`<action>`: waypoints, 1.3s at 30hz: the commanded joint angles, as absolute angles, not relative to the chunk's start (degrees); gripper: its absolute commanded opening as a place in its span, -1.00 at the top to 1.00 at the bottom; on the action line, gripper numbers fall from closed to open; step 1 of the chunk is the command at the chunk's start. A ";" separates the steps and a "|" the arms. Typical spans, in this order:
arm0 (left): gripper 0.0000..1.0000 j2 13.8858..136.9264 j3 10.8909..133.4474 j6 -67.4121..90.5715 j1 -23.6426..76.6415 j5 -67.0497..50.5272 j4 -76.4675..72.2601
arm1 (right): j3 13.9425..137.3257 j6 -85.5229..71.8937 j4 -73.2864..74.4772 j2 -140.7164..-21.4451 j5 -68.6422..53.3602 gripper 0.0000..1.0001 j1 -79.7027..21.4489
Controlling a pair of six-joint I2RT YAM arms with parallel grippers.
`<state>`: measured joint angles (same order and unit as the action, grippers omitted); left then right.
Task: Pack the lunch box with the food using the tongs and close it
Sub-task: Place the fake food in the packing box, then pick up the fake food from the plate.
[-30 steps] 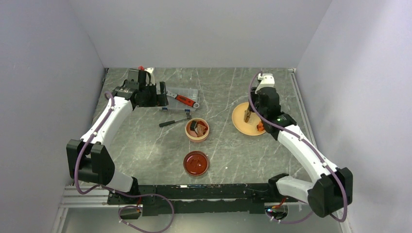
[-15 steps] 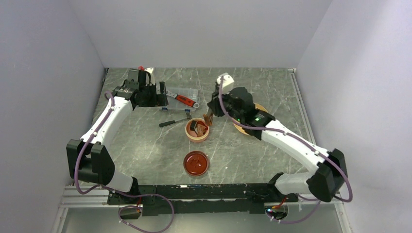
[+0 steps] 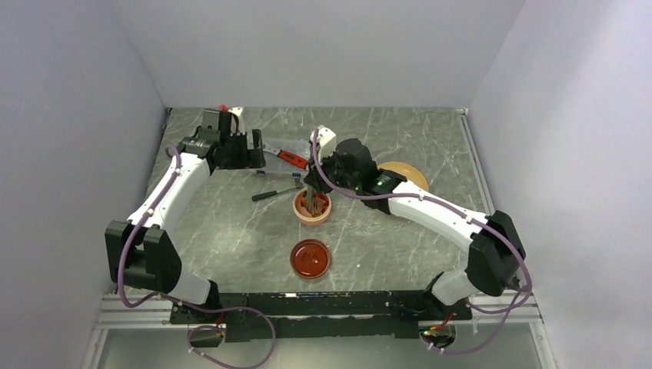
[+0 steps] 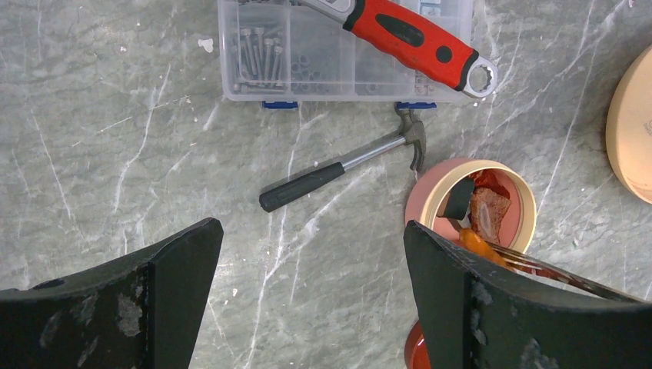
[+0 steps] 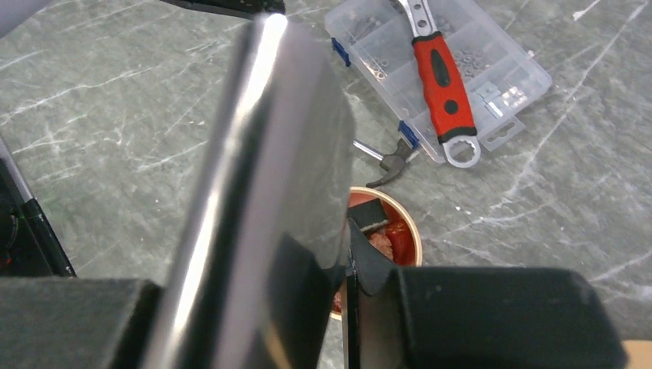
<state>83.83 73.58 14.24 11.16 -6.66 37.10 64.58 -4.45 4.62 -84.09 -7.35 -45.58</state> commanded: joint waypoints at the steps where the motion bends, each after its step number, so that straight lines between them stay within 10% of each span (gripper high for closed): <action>1: -0.87 82.27 73.76 13.54 10.90 -6.50 35.51 | 68.56 -3.34 0.26 -85.33 -9.49 0.73 -46.51; 20: -0.88 82.19 73.92 13.46 10.90 -6.67 35.68 | 70.80 -3.02 1.25 -87.64 -7.59 0.13 -47.42; 39: -0.88 80.73 73.27 13.92 10.90 -6.29 34.65 | 69.90 -10.68 13.74 -72.98 13.91 0.27 -47.29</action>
<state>82.91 73.47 14.24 11.16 -6.59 37.01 67.90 -6.70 9.04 -80.07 1.26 -47.57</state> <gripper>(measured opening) 0.938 0.371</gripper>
